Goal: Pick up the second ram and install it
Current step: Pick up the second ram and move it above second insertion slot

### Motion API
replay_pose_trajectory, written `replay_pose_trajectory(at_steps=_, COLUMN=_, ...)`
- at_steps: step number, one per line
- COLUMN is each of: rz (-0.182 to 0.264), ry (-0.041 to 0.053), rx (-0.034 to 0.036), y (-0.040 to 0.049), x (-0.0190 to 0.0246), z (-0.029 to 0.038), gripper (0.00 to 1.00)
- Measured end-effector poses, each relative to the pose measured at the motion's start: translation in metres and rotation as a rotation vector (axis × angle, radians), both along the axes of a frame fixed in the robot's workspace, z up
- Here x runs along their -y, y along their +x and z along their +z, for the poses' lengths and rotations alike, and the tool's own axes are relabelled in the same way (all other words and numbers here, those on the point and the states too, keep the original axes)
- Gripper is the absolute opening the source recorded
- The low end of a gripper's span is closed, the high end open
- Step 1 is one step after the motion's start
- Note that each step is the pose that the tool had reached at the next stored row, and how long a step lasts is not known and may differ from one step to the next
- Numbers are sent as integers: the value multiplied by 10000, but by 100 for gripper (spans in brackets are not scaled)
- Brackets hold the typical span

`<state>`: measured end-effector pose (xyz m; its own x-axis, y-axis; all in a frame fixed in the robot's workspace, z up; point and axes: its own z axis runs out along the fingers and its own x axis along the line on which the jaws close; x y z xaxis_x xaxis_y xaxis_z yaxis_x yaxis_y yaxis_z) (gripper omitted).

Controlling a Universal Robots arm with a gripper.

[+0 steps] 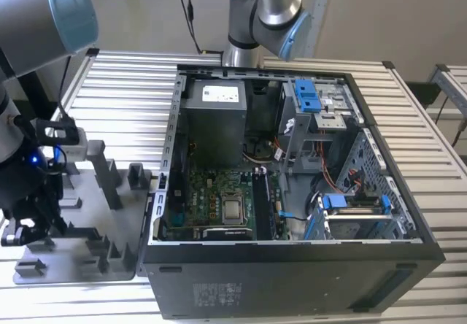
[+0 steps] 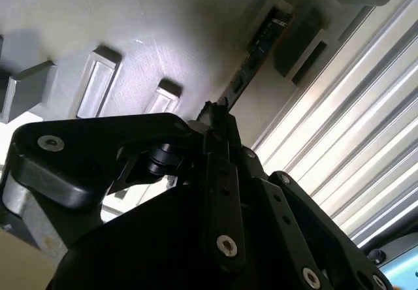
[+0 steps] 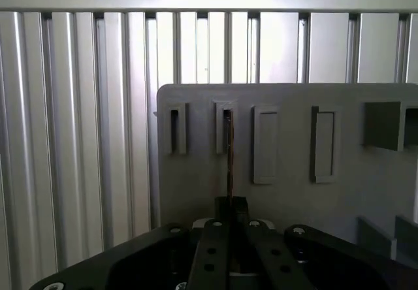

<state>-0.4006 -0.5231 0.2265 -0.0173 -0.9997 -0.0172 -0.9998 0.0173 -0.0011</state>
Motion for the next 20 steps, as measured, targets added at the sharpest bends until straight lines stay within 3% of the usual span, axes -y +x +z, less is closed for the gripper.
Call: replay_pose_trajectory(at_steps=20, rz=0, ry=0, rx=0, y=0, x=0, z=248, gripper=14)
